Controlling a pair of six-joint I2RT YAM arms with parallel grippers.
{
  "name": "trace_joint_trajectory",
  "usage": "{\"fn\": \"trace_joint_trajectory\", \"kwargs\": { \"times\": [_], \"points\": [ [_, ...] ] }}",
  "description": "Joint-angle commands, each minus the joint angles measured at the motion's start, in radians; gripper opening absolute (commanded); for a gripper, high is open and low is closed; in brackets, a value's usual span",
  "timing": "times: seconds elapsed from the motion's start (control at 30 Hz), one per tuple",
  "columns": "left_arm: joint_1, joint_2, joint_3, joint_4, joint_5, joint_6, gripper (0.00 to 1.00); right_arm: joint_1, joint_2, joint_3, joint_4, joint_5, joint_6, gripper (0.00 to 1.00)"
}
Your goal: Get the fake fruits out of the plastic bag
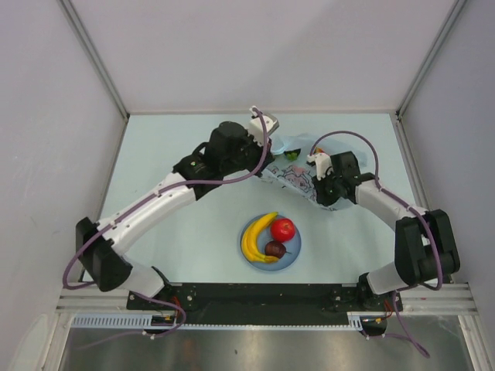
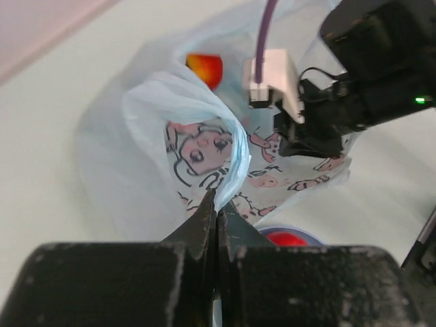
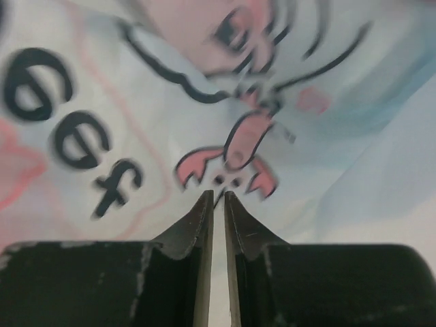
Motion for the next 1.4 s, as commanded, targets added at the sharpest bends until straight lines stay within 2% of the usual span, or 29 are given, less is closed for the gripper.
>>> {"fn": "trace_joint_trajectory", "kwargs": {
  "times": [0.0, 0.2, 0.27, 0.37, 0.4, 0.43, 0.5, 0.57, 0.9, 1.03, 1.13, 1.17, 1.23, 1.27, 1.37],
  "points": [
    [-0.005, -0.038, -0.005, 0.021, 0.06, 0.054, 0.0, -0.015, 0.024, 0.11, 0.081, 0.001, 0.022, 0.21],
    [-0.005, 0.005, -0.015, 0.049, 0.052, 0.065, 0.0, 0.005, 0.167, 0.234, 0.2, 0.124, -0.006, 0.44],
    [-0.009, 0.008, -0.022, 0.051, 0.029, 0.077, 0.0, 0.004, 0.21, 0.268, 0.237, 0.137, -0.02, 0.48],
    [-0.005, 0.008, -0.038, 0.055, 0.014, 0.08, 0.0, 0.007, 0.259, 0.297, 0.291, 0.173, -0.041, 0.63],
    [-0.003, 0.013, -0.038, 0.057, 0.012, 0.082, 0.0, 0.008, 0.276, 0.305, 0.325, 0.208, -0.043, 0.78],
    [-0.005, 0.014, -0.038, 0.054, 0.015, 0.082, 0.0, 0.012, 0.293, 0.311, 0.342, 0.23, -0.04, 0.84],
    [-0.005, 0.023, -0.033, 0.057, 0.017, 0.084, 0.0, 0.012, 0.347, 0.345, 0.375, 0.287, -0.017, 0.94],
    [-0.005, 0.031, -0.021, 0.058, 0.018, 0.087, 0.0, 0.001, 0.408, 0.379, 0.382, 0.304, 0.006, 0.96],
    [-0.005, 0.046, -0.012, 0.029, 0.044, 0.103, 0.0, -0.047, 0.632, 0.558, 0.509, 0.462, -0.009, 0.96],
    [-0.005, 0.06, -0.013, 0.006, 0.06, 0.114, 0.0, -0.082, 0.754, 0.707, 0.526, 0.462, 0.021, 0.95],
    [-0.008, 0.086, -0.002, -0.002, 0.063, 0.128, 0.0, -0.113, 0.83, 0.843, 0.469, 0.355, 0.025, 0.74],
    [-0.012, 0.103, 0.01, -0.006, 0.058, 0.133, 0.0, -0.119, 0.839, 0.875, 0.457, 0.283, 0.025, 0.61],
    [-0.017, 0.118, 0.024, -0.006, 0.037, 0.153, 0.0, -0.137, 0.833, 0.891, 0.445, 0.217, 0.025, 0.51],
    [-0.023, 0.131, 0.033, -0.002, 0.029, 0.157, 0.0, -0.14, 0.823, 0.884, 0.431, 0.168, 0.026, 0.41],
    [-0.028, 0.145, 0.047, 0.006, 0.005, 0.166, 0.0, -0.157, 0.74, 0.821, 0.396, 0.089, 0.043, 0.31]
  ]
}}
